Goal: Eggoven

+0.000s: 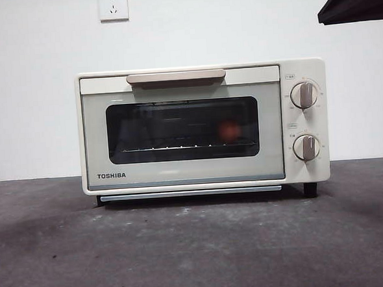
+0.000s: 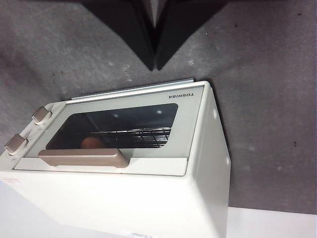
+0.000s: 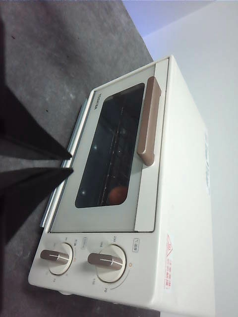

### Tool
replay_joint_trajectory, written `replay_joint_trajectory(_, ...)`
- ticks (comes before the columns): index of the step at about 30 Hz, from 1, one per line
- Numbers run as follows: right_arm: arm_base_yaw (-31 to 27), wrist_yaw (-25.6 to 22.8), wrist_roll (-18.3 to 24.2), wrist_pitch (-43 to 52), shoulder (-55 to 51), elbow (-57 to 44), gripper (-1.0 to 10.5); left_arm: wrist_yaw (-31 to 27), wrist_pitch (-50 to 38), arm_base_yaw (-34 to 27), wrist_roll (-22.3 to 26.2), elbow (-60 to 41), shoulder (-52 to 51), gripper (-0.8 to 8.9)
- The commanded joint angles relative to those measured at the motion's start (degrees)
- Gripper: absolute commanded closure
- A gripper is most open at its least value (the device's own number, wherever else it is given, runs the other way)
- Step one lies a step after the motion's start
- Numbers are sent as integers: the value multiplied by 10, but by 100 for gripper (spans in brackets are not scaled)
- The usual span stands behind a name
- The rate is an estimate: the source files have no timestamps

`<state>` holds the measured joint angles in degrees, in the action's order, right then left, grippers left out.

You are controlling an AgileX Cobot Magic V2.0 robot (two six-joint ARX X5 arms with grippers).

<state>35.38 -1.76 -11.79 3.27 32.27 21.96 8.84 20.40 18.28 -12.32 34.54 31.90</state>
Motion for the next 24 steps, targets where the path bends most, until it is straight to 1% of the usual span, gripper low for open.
replay_joint_trajectory(1, 5, -2, 5, 6, 2, 0, 943, -3, -7, 2, 7, 6, 3, 806)
replay_joint_trajectory(6, 5, -2, 5, 6, 2, 0, 943, -3, -7, 2, 8, 6, 3, 806)
replay_joint_trajectory(8, 5, -2, 5, 6, 2, 0, 943, -3, -10, 2, 46, 6, 0, 806)
replay_joint_trajectory(10, 5, -2, 5, 6, 2, 0, 943, -15, -16, -11, 72, 6, -12, 806)
replay_joint_trajectory(13, 5, -2, 5, 6, 2, 0, 943, -41, -58, -52, 92, -12, -45, 806)
replay_joint_trajectory(17, 5, -2, 5, 6, 2, 0, 943, -47, -140, -116, 117, -76, -122, 806)
replay_joint_trajectory(20, 5, -2, 5, 6, 2, 0, 943, -51, -191, -151, 126, -134, -182, 806)
replay_joint_trajectory(24, 5, -2, 5, 6, 2, 0, 943, -51, -199, -180, 126, -199, -246, 806)
